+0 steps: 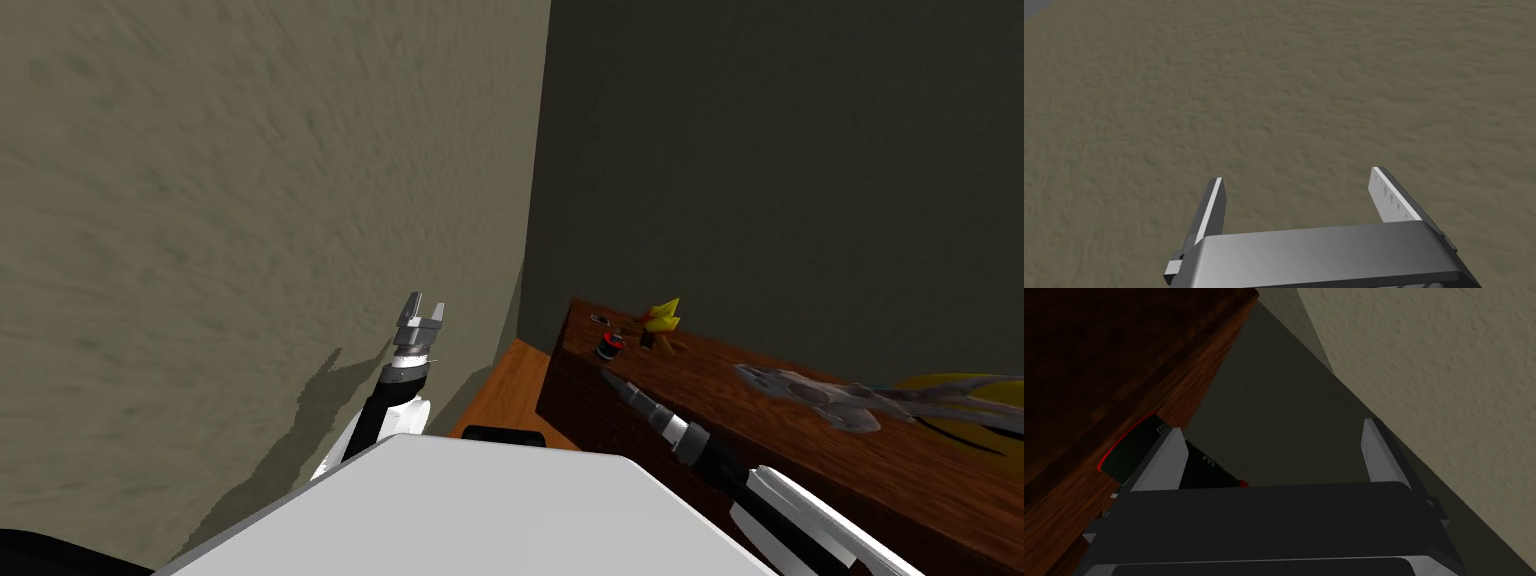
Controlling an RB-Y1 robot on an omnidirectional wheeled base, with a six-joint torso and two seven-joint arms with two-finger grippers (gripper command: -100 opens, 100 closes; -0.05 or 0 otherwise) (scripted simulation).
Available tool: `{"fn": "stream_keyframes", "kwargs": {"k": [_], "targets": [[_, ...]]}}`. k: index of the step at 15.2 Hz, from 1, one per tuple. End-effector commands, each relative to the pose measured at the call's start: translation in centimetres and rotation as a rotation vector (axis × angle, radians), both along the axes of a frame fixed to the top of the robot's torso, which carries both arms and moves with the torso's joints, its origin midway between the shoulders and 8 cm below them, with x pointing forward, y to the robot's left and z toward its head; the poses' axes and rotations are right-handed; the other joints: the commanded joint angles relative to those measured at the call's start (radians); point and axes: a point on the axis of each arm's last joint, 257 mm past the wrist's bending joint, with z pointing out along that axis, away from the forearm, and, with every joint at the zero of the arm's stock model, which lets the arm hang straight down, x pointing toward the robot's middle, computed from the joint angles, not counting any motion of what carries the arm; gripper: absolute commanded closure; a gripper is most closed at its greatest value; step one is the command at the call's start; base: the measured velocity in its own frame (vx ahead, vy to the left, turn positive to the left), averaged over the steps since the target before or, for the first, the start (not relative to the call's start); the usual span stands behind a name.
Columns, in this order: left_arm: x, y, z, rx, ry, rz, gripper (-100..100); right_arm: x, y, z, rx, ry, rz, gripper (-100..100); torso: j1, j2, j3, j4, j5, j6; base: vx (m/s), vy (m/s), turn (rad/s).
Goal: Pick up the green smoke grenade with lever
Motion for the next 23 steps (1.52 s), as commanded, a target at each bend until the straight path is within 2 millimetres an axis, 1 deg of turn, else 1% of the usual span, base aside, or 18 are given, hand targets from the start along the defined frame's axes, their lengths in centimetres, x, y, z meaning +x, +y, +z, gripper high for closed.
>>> {"fn": "stream_keyframes", "kwargs": {"k": [1,2,4,5,7,8,10,11,13,14,16,17,19,20,21,22,23], "targets": [[0.0,0.0,0.0,0.000,0.000,0.000,0,-0.2,-0.8,-0.3,-0.037,0.022,0.016,-100,0.000,0.000,0.000,0.000,0.000,0.000,-0.031,0.024,0.069],[0.0,0.0,0.0,0.000,0.000,0.000,0,-1.1,-2.4,-1.8,-0.081,0.070,0.015,-100,-0.001,0.000,0.000,0.000,0.000,0.000,-0.039,0.034,0.176],[0.0,0.0,0.0,0.000,0.000,0.000,0,-1.0,-2.7,-1.5,-0.106,0.075,0.031,-100,-0.001,0.000,0.000,0.000,0.000,0.000,-0.035,0.029,0.119],[0.0,0.0,0.0,0.000,0.000,0.000,0,-2.1,-4.4,-2.8,-0.153,0.123,0.032,-100,-0.001,-0.001,0.000,0.000,0.000,0.000,-0.033,0.039,0.141],[0.0,0.0,0.0,0.000,0.000,0.000,0,-1.9,-4.7,-2.6,-0.175,0.128,0.047,-100,0.000,-0.001,0.000,0.000,0.000,0.000,-0.032,0.035,0.109],[0.0,0.0,0.0,0.000,0.000,0.000,0,-3.0,-6.5,-3.7,-0.222,0.176,0.048,-100,-0.001,-0.001,0.000,0.000,0.000,0.000,-0.026,0.040,0.135],[0.0,0.0,0.0,0.000,0.000,0.000,0,-2.9,-6.8,-3.4,-0.244,0.180,0.062,-100,0.000,-0.001,-0.001,0.000,0.000,0.000,-0.027,0.032,0.114],[0.0,0.0,0.0,0.000,0.000,0.000,0,-3.9,-8.7,-4.4,-0.291,0.228,0.063,-100,-0.001,-0.001,-0.001,0.000,0.000,0.000,-0.031,0.035,0.155],[0.0,0.0,0.0,0.000,0.000,0.000,0,-3.8,-9.0,-4.1,-0.312,0.232,0.076,-100,0.000,-0.001,0.000,0.000,0.000,0.000,-0.031,0.037,0.131],[0.0,0.0,0.0,0.000,0.000,0.000,0,-4.8,-10.9,-4.8,-0.359,0.278,0.076,-100,0.000,-0.001,0.000,0.000,0.000,0.000,-0.036,0.042,0.143],[0.0,0.0,0.0,0.000,0.000,0.000,0,-4.6,-11.2,-4.5,-0.380,0.282,0.090,-100,0.000,-0.001,0.000,0.000,0.000,0.000,-0.032,0.036,0.116],[0.0,0.0,0.0,0.000,0.000,0.000,0,-5.6,-13.3,-5.0,-0.431,0.327,0.092,-100,0.000,-0.001,0.000,0.000,0.000,0.000,-0.020,0.035,0.135],[0.0,0.0,0.0,0.000,0.000,0.000,0,-5.4,-13.5,-4.7,-0.447,0.330,0.103,-100,0.000,-0.001,-0.001,0.000,0.000,0.000,-0.018,0.031,0.114],[0.0,0.0,0.0,0.000,0.000,0.000,0,-6.4,-15.5,-5.0,-0.496,0.374,0.104,-100,-0.001,-0.002,-0.001,0.000,0.000,0.000,-0.021,0.031,0.132],[0.0,0.0,0.0,0.000,0.000,0.000,0,-6.2,-15.8,-4.7,-0.513,0.377,0.115,-100,-0.001,-0.002,-0.001,0.000,0.000,0.000,-0.023,0.036,0.160],[0.0,0.0,0.0,0.000,0.000,0.000,0,-7.3,-17.6,-5.0,-0.554,0.419,0.111,-100,-0.001,-0.001,-0.001,0.000,0.000,0.000,-0.028,0.047,0.215],[0.0,0.0,0.0,0.000,0.000,0.000,0,-7.0,-17.9,-4.6,-0.570,0.421,0.121,-100,0.000,-0.001,-0.001,0.000,0.000,0.000,-0.028,0.043,0.160]]}}
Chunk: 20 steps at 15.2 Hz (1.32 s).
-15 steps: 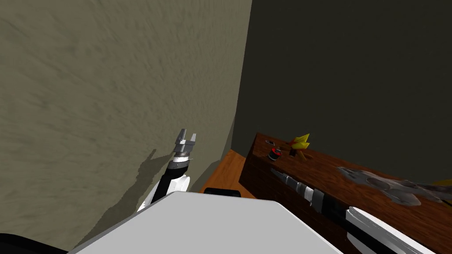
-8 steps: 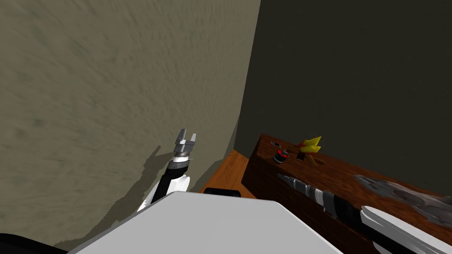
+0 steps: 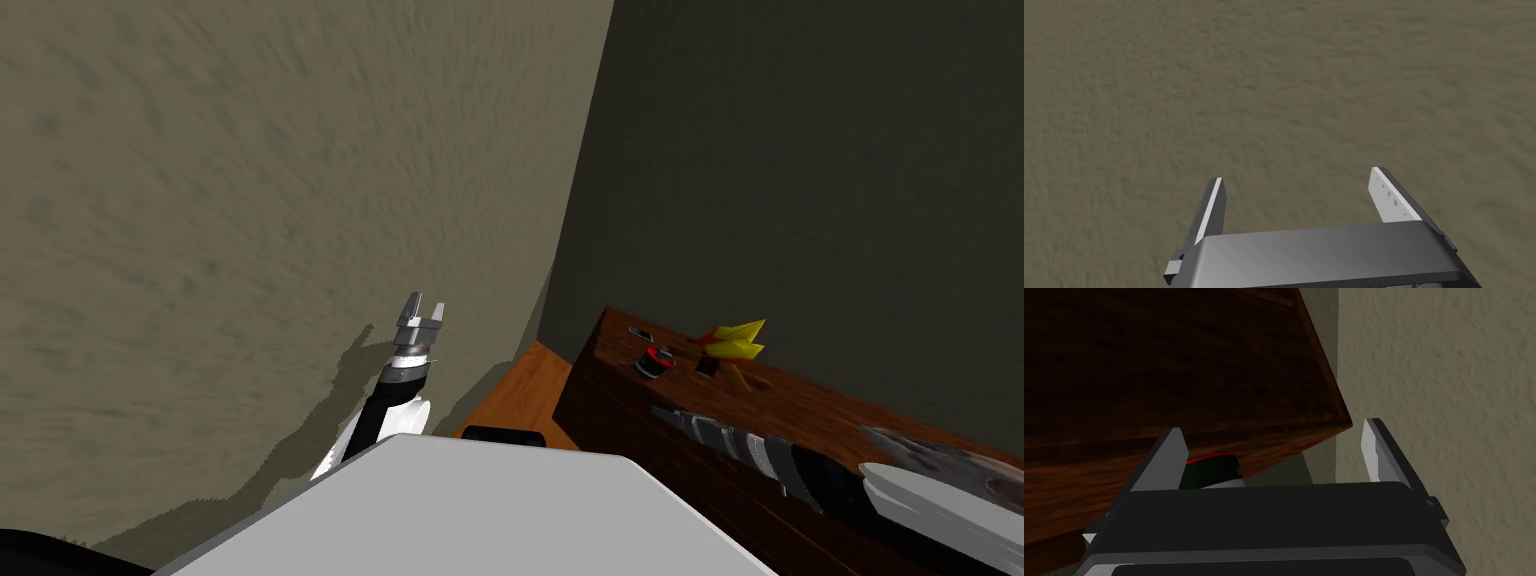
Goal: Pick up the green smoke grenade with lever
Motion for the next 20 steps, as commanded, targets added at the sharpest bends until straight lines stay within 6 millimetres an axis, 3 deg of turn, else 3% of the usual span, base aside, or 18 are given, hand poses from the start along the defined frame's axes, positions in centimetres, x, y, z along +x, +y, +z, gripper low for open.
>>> {"fn": "stream_keyframes", "kwargs": {"k": [1,2,3,4,5,10,11,14,15,17,20], "targets": [[0.0,0.0,0.0,0.000,0.000,0.000,0,0.0,-0.8,0.5,-0.035,0.021,0.013,-100,0.000,0.000,0.000,0.000,0.000,0.000,-0.020,0.028,0.054],[0.0,0.0,0.0,0.000,0.000,0.000,0,-0.9,-2.7,0.4,-0.080,0.058,0.011,-100,0.000,0.000,0.000,0.000,0.000,0.001,-0.021,0.037,0.149],[0.0,0.0,0.0,0.000,0.000,0.000,0,-0.6,-3.0,0.9,-0.097,0.063,0.025,-100,0.000,0.000,0.000,0.000,0.000,0.000,-0.021,0.035,0.152],[0.0,0.0,0.0,0.000,0.000,0.000,0,-1.5,-4.8,0.9,-0.139,0.098,0.020,-100,0.000,0.000,0.000,0.000,0.000,0.000,-0.026,0.041,0.195],[0.0,0.0,0.0,0.000,0.000,0.000,0,-1.1,-5.1,1.5,-0.158,0.103,0.036,-100,0.000,0.000,0.000,0.000,0.000,0.000,-0.023,0.039,0.166],[0.0,0.0,0.0,0.000,0.000,0.000,0,-2.4,-10.6,3.5,-0.315,0.205,0.056,-100,0.000,-0.001,-0.001,0.000,0.000,0.000,-0.013,0.038,0.157],[0.0,0.0,0.0,0.000,0.000,0.000,0,-2.2,-10.7,3.8,-0.325,0.207,0.064,-100,0.000,-0.001,-0.001,0.000,0.000,0.000,-0.008,0.029,0.105],[0.0,0.0,0.0,0.000,0.000,0.000,0,-2.5,-13.7,5.6,-0.418,0.262,0.077,-100,0.000,-0.001,-0.001,0.000,0.000,0.000,-0.009,0.031,0.151],[0.0,0.0,0.0,0.000,0.000,0.000,0,-2.5,-13.7,5.7,-0.420,0.262,0.079,-100,-0.001,-0.001,-0.001,0.000,0.000,0.000,-0.006,0.025,0.110],[0.0,0.0,0.0,0.000,0.000,0.000,0,-2.7,-16.0,7.4,-0.495,0.306,0.087,-100,-0.001,-0.001,-0.001,0.000,0.000,0.000,-0.003,0.027,0.162],[0.0,0.0,0.0,0.000,0.000,0.000,0,-2.5,-17.0,8.4,-0.532,0.324,0.096,-100,-0.001,-0.001,-0.001,0.000,0.000,0.000,-0.004,0.024,0.111]]}}
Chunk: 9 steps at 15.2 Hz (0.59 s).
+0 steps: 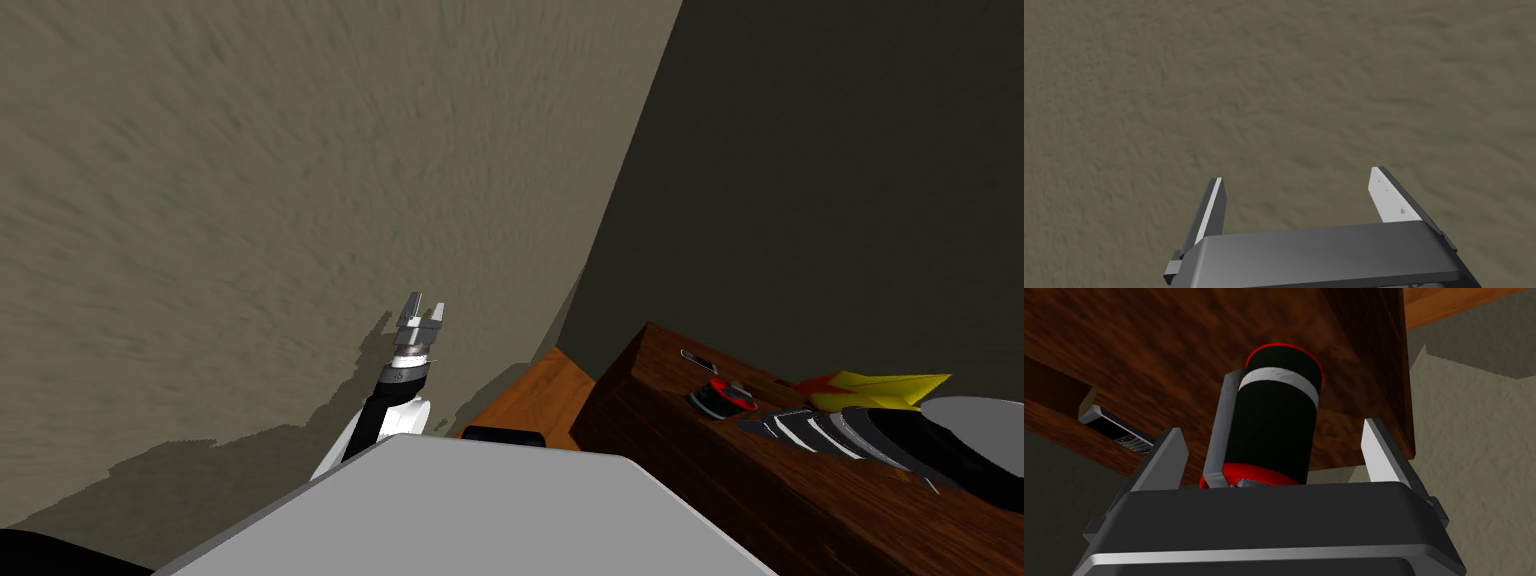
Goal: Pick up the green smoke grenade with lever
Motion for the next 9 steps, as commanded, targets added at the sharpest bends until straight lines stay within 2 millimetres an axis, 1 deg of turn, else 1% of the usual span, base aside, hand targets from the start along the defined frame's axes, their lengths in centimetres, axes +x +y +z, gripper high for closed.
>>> {"fn": "stream_keyframes", "kwargs": {"k": [1,2,4,6,7,8,9], "targets": [[0.0,0.0,0.0,0.000,0.000,0.000,0,0.0,-0.2,0.4,-0.013,0.007,0.003,-100,0.000,0.000,0.000,0.000,0.000,0.000,0.000,0.009,0.010],[0.0,0.0,0.0,0.000,0.000,0.000,0,0.0,-0.2,0.4,-0.013,0.007,0.003,-100,-0.001,0.000,0.000,0.000,0.000,0.000,0.000,0.003,-0.018],[0.0,0.0,0.0,0.000,0.000,0.000,0,0.1,-1.6,1.7,-0.064,0.034,0.012,-100,-0.001,0.000,0.000,0.000,0.000,0.000,-0.001,0.010,0.085],[0.0,0.0,0.0,0.000,0.000,0.000,0,0.2,-2.5,2.6,-0.097,0.051,0.018,-100,-0.001,0.000,0.000,0.000,0.000,0.000,-0.003,0.015,0.130],[0.0,0.0,0.0,0.000,0.000,0.000,0,1.0,-2.3,3.0,-0.097,0.034,0.023,-100,-0.001,0.000,0.000,0.000,0.000,0.000,0.000,0.013,0.061],[0.0,0.0,0.0,0.000,0.000,0.000,0,0.6,-2.4,2.8,-0.097,0.044,0.021,-100,-0.001,0.000,0.000,0.000,0.000,0.000,0.002,0.008,0.005],[0.0,0.0,0.0,0.000,0.000,0.000,0,0.8,-2.4,2.9,-0.098,0.039,0.021,-100,-0.001,0.000,0.000,0.000,0.000,0.001,0.003,0.004,-0.014]]}}
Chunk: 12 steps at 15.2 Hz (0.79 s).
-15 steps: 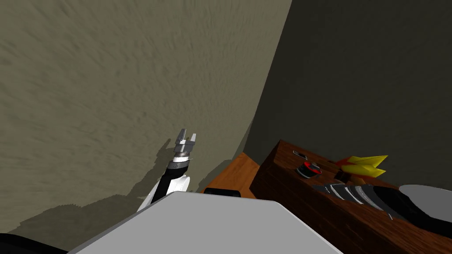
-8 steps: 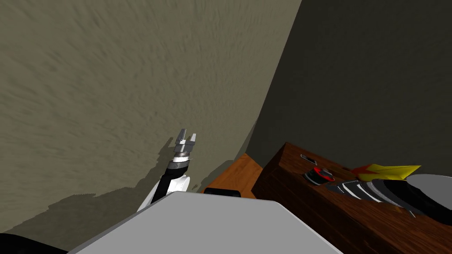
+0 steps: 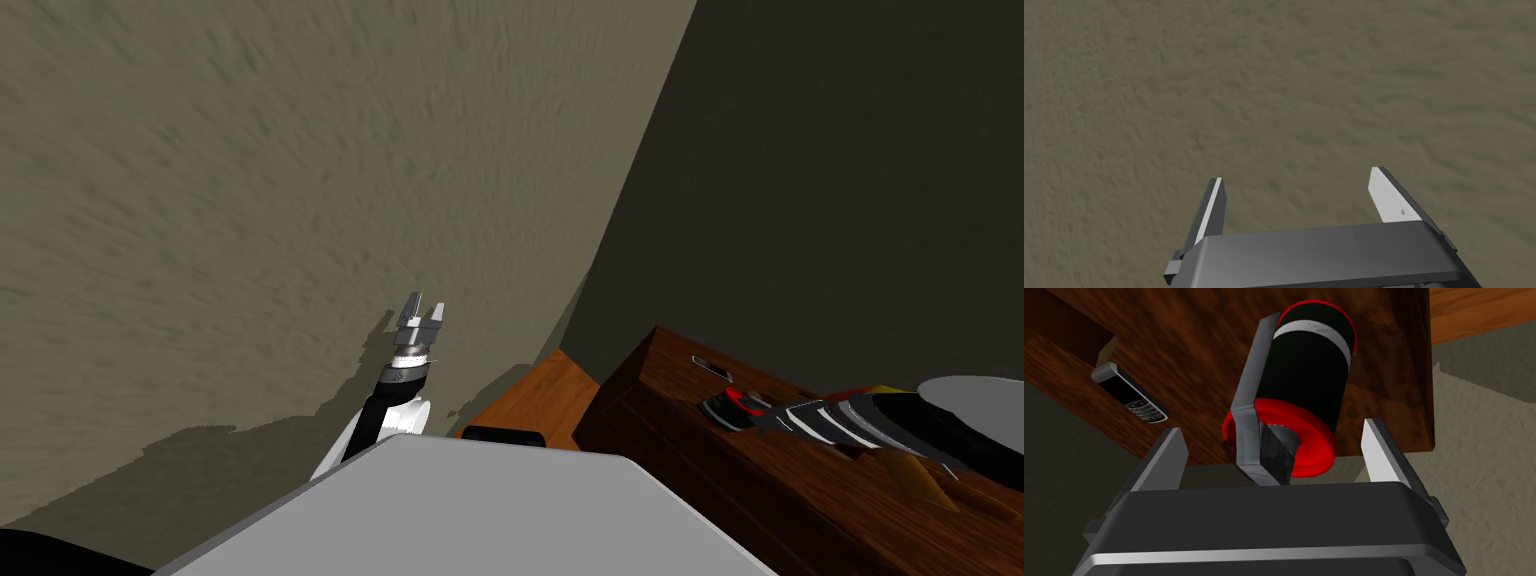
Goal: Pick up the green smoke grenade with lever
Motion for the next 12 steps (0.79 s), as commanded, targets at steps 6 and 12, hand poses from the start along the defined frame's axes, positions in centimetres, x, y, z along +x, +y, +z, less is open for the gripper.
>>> {"fn": "stream_keyframes", "kwargs": {"k": [6,12], "targets": [[0.0,0.0,0.0,0.000,0.000,0.000,0,-1.6,-0.7,-0.8,-0.001,0.010,-0.036,-100,-0.001,0.000,0.000,0.000,0.000,0.000,-0.004,-0.001,0.031],[0.0,0.0,0.0,0.000,0.000,0.000,0,-4.2,-1.8,-2.0,-0.004,0.022,-0.096,-100,-0.002,0.004,0.002,0.000,-0.001,-0.002,-0.050,-0.018,0.205]]}}
